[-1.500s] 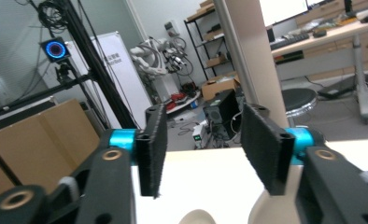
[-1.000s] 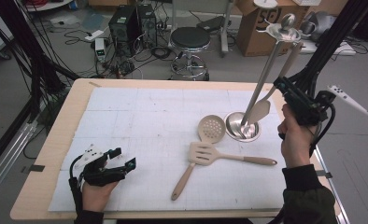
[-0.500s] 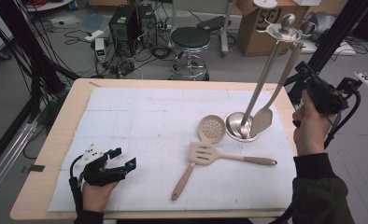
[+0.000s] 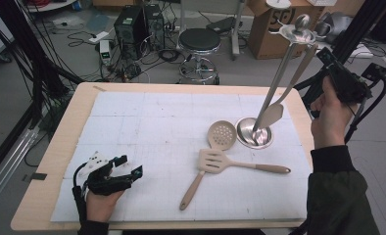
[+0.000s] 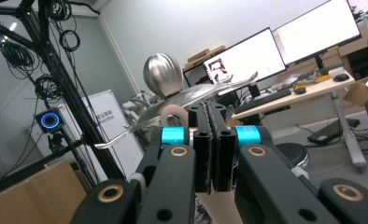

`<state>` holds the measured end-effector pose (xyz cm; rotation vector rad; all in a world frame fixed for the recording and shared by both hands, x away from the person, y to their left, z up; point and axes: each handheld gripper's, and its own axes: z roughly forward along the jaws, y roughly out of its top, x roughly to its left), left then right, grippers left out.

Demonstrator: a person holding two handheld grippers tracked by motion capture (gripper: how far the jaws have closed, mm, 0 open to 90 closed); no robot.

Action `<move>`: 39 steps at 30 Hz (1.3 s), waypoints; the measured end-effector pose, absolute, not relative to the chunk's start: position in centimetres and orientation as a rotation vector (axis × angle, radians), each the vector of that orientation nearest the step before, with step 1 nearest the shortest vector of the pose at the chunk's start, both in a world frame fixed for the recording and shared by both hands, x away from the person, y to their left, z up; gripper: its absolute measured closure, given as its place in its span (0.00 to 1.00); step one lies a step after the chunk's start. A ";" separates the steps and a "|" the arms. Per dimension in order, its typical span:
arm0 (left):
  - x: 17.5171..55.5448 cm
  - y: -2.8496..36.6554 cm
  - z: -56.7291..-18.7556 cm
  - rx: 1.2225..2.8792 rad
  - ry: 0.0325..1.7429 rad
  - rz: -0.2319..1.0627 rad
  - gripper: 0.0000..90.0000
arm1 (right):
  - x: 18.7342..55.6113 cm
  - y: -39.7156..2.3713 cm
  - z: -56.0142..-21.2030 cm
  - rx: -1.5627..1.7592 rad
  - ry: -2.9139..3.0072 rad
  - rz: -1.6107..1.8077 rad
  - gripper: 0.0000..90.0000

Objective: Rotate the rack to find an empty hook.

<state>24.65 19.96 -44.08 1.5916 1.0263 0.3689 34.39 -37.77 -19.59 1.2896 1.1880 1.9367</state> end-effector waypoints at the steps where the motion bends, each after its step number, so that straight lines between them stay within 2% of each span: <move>1: 24.7 20.0 -44.1 1.590 1.025 0.373 0.23 | 34.5 -37.7 -19.5 1.283 1.192 1.933 1.00; 39: 24.6 20.0 -44.0 1.588 1.016 0.370 0.23 | 33.5 -33.5 -19.6 1.238 1.242 1.978 1.00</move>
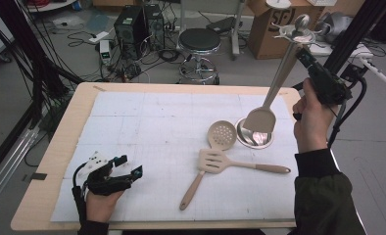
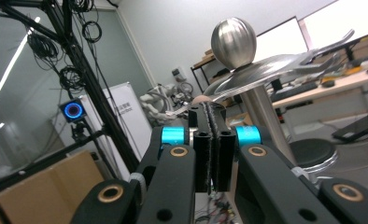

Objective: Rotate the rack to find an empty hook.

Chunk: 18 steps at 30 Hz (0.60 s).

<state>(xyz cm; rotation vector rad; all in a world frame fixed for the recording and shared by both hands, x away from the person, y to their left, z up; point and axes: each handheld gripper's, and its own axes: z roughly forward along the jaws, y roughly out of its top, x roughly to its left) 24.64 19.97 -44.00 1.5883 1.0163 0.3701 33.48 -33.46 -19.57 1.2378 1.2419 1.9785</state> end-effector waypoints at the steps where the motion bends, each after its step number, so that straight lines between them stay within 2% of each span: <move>1: 24.7 20.0 -44.0 1.588 1.017 0.371 0.23 | 33.3 -33.7 -19.6 1.232 1.234 1.968 0.99; 10: 24.5 20.0 -44.1 1.598 1.028 0.371 0.23 | 34.9 -37.3 -20.9 1.351 1.169 1.960 0.99; 18: 24.0 20.6 -44.1 1.583 1.047 0.386 0.23 | 36.6 -38.1 -20.1 1.353 1.145 1.951 1.00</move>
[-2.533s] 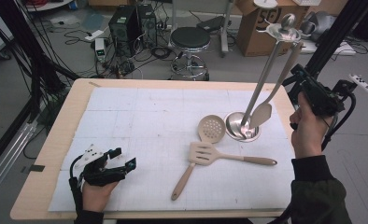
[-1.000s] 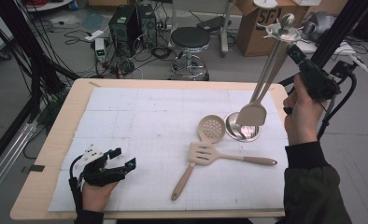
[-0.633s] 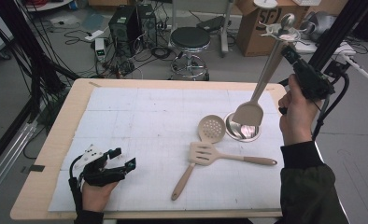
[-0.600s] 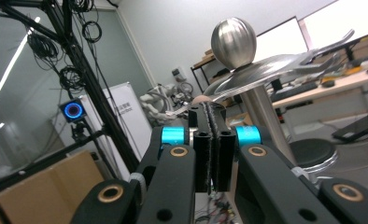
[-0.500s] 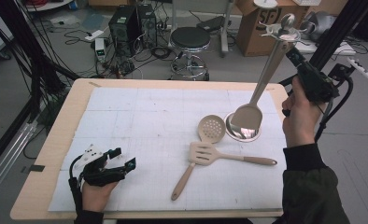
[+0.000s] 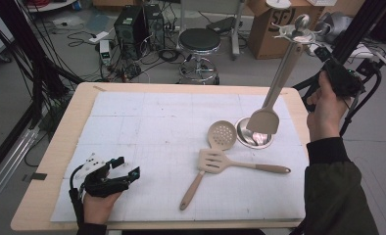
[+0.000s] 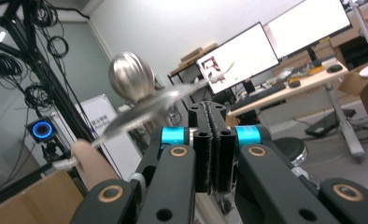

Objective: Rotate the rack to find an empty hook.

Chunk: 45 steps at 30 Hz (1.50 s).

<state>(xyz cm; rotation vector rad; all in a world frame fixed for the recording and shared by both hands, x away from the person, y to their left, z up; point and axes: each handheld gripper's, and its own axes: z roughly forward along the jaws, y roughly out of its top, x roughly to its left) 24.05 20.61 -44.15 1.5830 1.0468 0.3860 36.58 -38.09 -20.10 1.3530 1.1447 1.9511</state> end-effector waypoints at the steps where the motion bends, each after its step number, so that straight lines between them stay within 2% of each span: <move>1: 24.0 20.7 -44.1 1.582 1.047 0.389 0.23 | 36.6 -38.1 -20.0 1.347 1.143 1.954 0.99; 17: 24.0 20.5 -44.0 1.587 1.038 0.386 0.23 | 34.6 -34.5 -19.4 1.219 1.219 1.900 0.99; 32: 24.1 20.7 -44.1 1.576 1.044 0.382 0.23 | 35.2 -31.8 -19.2 1.203 1.270 1.907 0.99; 39: 24.1 20.7 -44.1 1.579 1.040 0.382 0.23 | 35.1 -31.8 -20.2 1.213 1.258 1.920 1.00; 45: 24.1 20.5 -44.1 1.581 1.039 0.380 0.23 | 35.2 -33.6 -21.2 1.270 1.204 1.906 1.00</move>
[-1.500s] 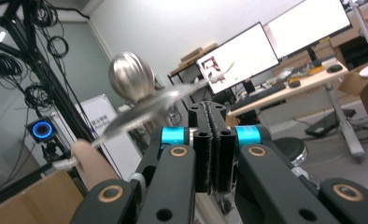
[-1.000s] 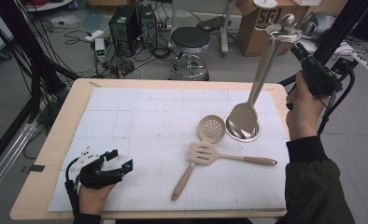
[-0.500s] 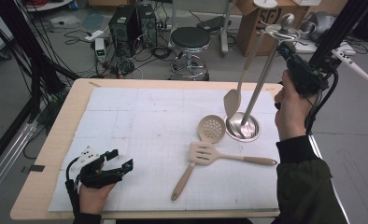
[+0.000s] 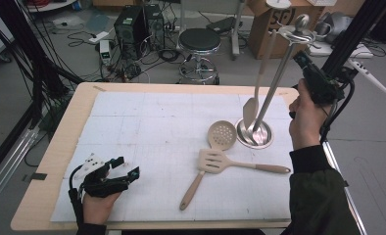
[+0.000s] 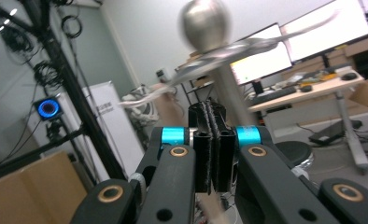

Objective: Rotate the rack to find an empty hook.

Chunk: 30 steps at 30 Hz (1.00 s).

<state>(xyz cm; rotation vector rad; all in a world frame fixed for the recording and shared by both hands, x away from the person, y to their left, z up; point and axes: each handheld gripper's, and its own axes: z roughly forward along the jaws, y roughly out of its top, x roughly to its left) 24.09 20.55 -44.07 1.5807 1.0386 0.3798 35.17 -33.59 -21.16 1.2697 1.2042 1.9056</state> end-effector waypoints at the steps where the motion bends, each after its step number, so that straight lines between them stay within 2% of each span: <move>1: 24.1 20.5 -44.1 1.583 1.037 0.380 0.23 | 35.2 -34.2 -21.2 1.286 1.180 1.910 0.99; 10: 24.1 20.5 -44.1 1.583 1.039 0.376 0.23 | 35.3 -36.6 -19.8 1.294 1.100 1.908 0.99; 30: 24.1 20.4 -44.1 1.582 1.037 0.378 0.23 | 34.6 -33.4 -19.6 1.235 1.160 1.909 0.99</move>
